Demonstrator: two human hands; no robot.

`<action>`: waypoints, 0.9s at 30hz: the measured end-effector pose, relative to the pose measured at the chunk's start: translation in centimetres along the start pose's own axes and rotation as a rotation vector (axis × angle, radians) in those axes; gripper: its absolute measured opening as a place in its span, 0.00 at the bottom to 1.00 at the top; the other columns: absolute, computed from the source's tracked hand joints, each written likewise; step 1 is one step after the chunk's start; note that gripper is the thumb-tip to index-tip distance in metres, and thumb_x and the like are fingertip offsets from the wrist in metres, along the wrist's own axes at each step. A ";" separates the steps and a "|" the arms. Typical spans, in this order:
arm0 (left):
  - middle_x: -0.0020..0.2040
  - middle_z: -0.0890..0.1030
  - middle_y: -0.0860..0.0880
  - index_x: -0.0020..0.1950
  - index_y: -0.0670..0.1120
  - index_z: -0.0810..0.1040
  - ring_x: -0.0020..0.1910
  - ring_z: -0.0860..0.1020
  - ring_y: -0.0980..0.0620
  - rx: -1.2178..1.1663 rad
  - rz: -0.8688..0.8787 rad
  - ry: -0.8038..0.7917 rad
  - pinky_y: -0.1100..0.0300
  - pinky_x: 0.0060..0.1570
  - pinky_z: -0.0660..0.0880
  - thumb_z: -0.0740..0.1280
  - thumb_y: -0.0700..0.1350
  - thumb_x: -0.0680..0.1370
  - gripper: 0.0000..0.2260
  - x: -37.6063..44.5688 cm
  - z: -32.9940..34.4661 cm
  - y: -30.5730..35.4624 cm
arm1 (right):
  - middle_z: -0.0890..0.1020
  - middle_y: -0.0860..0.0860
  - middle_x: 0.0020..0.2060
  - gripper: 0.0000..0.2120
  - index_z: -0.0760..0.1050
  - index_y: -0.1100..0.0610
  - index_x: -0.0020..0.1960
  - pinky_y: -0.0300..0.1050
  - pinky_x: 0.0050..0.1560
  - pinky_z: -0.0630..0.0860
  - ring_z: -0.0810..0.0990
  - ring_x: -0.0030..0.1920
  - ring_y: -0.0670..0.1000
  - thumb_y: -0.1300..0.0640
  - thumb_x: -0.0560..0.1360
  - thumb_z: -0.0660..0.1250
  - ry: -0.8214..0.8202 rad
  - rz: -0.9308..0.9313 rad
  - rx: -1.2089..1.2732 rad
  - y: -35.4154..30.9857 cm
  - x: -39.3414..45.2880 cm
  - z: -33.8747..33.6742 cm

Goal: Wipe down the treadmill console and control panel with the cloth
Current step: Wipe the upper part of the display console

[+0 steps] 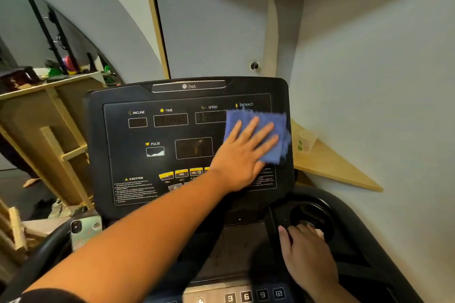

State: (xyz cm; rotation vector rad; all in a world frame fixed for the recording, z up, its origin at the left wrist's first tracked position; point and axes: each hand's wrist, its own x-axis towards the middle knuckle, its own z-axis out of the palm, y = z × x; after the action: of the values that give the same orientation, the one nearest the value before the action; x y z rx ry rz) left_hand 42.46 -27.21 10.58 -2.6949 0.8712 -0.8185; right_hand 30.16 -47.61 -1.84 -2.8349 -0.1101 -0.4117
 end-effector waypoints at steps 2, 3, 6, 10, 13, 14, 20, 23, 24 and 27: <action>0.84 0.51 0.50 0.83 0.54 0.53 0.83 0.44 0.43 -0.033 0.125 -0.061 0.39 0.79 0.44 0.54 0.58 0.84 0.28 -2.7 1.2 1.2 | 0.82 0.45 0.42 0.22 0.80 0.46 0.42 0.41 0.53 0.74 0.79 0.49 0.43 0.41 0.80 0.50 -0.007 -0.002 -0.013 0.0 0.0 0.2; 0.84 0.51 0.51 0.83 0.54 0.53 0.83 0.43 0.44 -0.054 0.143 -0.083 0.39 0.79 0.44 0.54 0.58 0.84 0.28 -4.0 1.7 1.6 | 0.82 0.45 0.42 0.22 0.79 0.46 0.42 0.42 0.53 0.74 0.79 0.49 0.44 0.41 0.80 0.50 -0.012 0.000 -0.012 0.0 0.1 0.2; 0.84 0.50 0.53 0.83 0.55 0.53 0.83 0.40 0.46 -0.107 0.140 -0.151 0.40 0.79 0.43 0.51 0.57 0.85 0.26 -7.1 2.2 2.5 | 0.82 0.45 0.42 0.22 0.79 0.46 0.42 0.42 0.52 0.74 0.78 0.48 0.43 0.41 0.80 0.50 -0.013 0.020 -0.008 -0.1 0.1 0.3; 0.83 0.53 0.55 0.82 0.55 0.59 0.83 0.41 0.50 -0.226 0.105 -0.222 0.41 0.80 0.42 0.51 0.57 0.86 0.24 -10.0 1.5 3.3 | 0.80 0.45 0.37 0.20 0.77 0.46 0.38 0.45 0.48 0.75 0.79 0.45 0.46 0.42 0.80 0.52 -0.005 0.022 0.011 -0.2 0.0 0.5; 0.82 0.60 0.56 0.81 0.54 0.63 0.82 0.44 0.55 -0.458 0.003 -0.223 0.47 0.80 0.40 0.51 0.55 0.87 0.22 -12.7 0.0 3.7 | 0.78 0.48 0.31 0.20 0.75 0.50 0.33 0.51 0.38 0.77 0.79 0.36 0.52 0.45 0.79 0.56 0.058 -0.058 -0.041 0.2 -0.2 0.9; 0.81 0.63 0.56 0.80 0.54 0.64 0.82 0.47 0.56 -0.601 -0.072 -0.221 0.51 0.80 0.40 0.51 0.54 0.87 0.21 -13.8 -0.6 3.9 | 0.77 0.48 0.30 0.20 0.75 0.51 0.32 0.52 0.36 0.76 0.78 0.35 0.52 0.46 0.80 0.57 0.061 -0.067 -0.031 0.4 -0.2 1.0; 0.53 0.86 0.52 0.59 0.50 0.82 0.55 0.79 0.58 -1.297 -0.934 -0.025 0.67 0.56 0.73 0.55 0.56 0.86 0.19 -20.8 -6.2 4.1 | 0.74 0.45 0.28 0.22 0.70 0.47 0.32 0.49 0.36 0.77 0.74 0.31 0.43 0.43 0.81 0.50 -0.022 0.008 0.034 0.1 -0.3 1.0; 0.34 0.83 0.61 0.44 0.55 0.79 0.39 0.81 0.64 -1.384 -1.396 0.175 0.71 0.40 0.73 0.57 0.50 0.86 0.15 -23.1 -9.2 3.3 | 0.79 0.47 0.34 0.25 0.77 0.51 0.39 0.50 0.42 0.78 0.79 0.38 0.49 0.41 0.81 0.47 -0.017 0.041 0.003 0.1 -0.5 0.9; 0.34 0.83 0.61 0.44 0.54 0.79 0.38 0.80 0.64 -1.405 -1.516 0.254 0.66 0.43 0.74 0.58 0.50 0.86 0.14 -24.2 -9.9 2.8 | 0.81 0.49 0.39 0.24 0.78 0.52 0.43 0.50 0.47 0.78 0.80 0.43 0.52 0.41 0.81 0.49 -0.038 0.076 0.011 0.0 -0.6 0.8; 0.50 0.83 0.51 0.49 0.50 0.78 0.51 0.80 0.52 -1.290 -1.645 0.442 0.53 0.57 0.72 0.56 0.52 0.86 0.14 -27.2 -12.1 1.9 | 0.80 0.53 0.41 0.21 0.75 0.53 0.42 0.51 0.45 0.73 0.77 0.44 0.57 0.41 0.80 0.52 -0.162 0.092 0.082 -0.4 -0.6 -0.4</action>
State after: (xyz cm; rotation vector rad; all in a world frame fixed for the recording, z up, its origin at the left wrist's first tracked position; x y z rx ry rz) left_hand 16.43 -12.87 7.79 -3.9931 -1.9321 -1.3010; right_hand 29.45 -47.38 -1.58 -2.7752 -0.0272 -0.1545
